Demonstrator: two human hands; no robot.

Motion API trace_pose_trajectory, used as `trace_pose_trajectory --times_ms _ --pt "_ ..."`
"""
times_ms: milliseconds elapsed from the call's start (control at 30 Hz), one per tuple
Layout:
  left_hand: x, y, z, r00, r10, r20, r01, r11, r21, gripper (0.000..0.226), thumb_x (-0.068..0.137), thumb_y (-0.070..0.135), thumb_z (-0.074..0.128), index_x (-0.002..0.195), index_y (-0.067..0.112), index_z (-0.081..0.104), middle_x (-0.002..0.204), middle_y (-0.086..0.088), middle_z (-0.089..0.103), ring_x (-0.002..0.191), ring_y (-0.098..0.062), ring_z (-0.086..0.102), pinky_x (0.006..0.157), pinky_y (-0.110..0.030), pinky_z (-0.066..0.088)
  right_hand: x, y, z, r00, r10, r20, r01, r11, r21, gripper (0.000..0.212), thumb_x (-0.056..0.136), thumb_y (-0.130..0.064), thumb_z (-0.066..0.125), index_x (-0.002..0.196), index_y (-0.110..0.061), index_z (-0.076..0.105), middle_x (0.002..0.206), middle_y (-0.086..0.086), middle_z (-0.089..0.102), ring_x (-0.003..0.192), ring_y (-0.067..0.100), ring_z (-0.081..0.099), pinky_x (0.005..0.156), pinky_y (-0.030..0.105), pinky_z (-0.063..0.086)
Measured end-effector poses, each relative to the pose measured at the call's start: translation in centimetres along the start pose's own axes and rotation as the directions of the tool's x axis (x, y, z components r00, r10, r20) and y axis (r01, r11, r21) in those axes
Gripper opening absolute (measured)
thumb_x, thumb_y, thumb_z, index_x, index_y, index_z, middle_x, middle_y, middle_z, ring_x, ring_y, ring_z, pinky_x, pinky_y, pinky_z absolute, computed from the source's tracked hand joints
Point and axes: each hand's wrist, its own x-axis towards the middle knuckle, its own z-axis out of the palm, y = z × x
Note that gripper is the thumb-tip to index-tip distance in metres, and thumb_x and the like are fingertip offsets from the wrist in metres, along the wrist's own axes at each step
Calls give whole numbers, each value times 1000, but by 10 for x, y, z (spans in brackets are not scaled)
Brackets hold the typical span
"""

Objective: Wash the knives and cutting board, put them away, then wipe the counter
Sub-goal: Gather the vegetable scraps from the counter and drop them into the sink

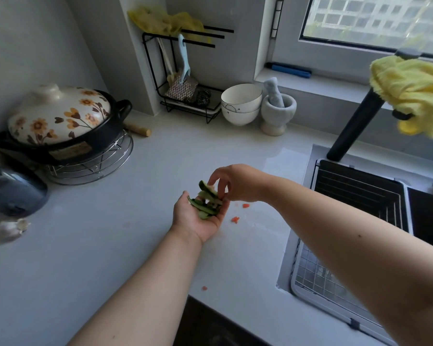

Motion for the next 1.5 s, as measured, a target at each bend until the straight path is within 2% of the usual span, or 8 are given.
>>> trace_pose_trajectory --times_ms 233,433,633,767,1033,1233,1400,1500 --pt "-2 0 0 999 37 -15 -37 999 14 62 98 52 26 103 1 60 86 -22 65 76 -32 64 84 -44 55 0 26 -11 972 150 -179 -138 987 79 43 80 5 56 116 -20 60 91 -9 67 78 9 59 67 25 50" --pt "-7 7 -14 996 71 -45 -73 997 -22 62 98 51 23 93 0 58 76 -16 62 74 -28 60 84 -43 51 -3 55 30 975 221 -9 -218 952 -214 30 85 -18 64 116 -18 63 113 3 61 93 21 55 75 26 42" --pt "-11 7 -20 993 94 -74 -96 995 -18 62 99 50 23 91 -1 58 64 -17 64 72 -28 59 83 -43 51 1 44 37 973 229 7 -218 936 -276 16 80 -5 56 93 -8 66 85 5 56 78 22 50 61 24 36" --pt "-14 12 -27 991 106 -79 -109 994 -27 62 98 50 24 91 -1 59 66 -17 65 72 -28 60 84 -42 51 -4 33 39 981 194 10 -194 980 -48 10 73 -8 66 81 -16 67 70 -6 57 69 15 54 50 19 38" --pt "-17 14 -32 989 103 -108 -104 995 -4 62 98 50 23 93 -1 58 81 -19 61 72 -28 60 81 -42 54 -6 10 59 981 154 117 -103 929 -356 15 77 -5 58 90 -8 64 81 5 57 76 21 51 52 25 35" --pt "-18 7 -24 991 50 -123 -41 996 75 60 98 49 25 94 0 59 83 -19 59 72 -29 58 84 -42 51 -13 -22 -5 971 123 -206 -55 950 308 12 75 -1 68 77 -13 67 59 -9 63 48 -3 61 55 15 49" --pt "-25 -9 -9 999 -21 -43 25 996 91 58 101 47 22 100 4 61 93 -20 66 87 -32 62 85 -45 52 -28 -45 -3 999 -34 28 38 990 -139 19 81 -19 68 98 -24 74 86 -11 69 75 8 56 70 24 47" --pt "-31 -14 -1 998 -68 -9 68 992 107 62 100 48 21 102 2 62 91 -21 67 84 -32 63 86 -43 54 -44 -38 -13 997 7 -82 -7 1000 6 24 82 -11 67 101 -23 76 86 -21 64 76 1 55 73 19 47"
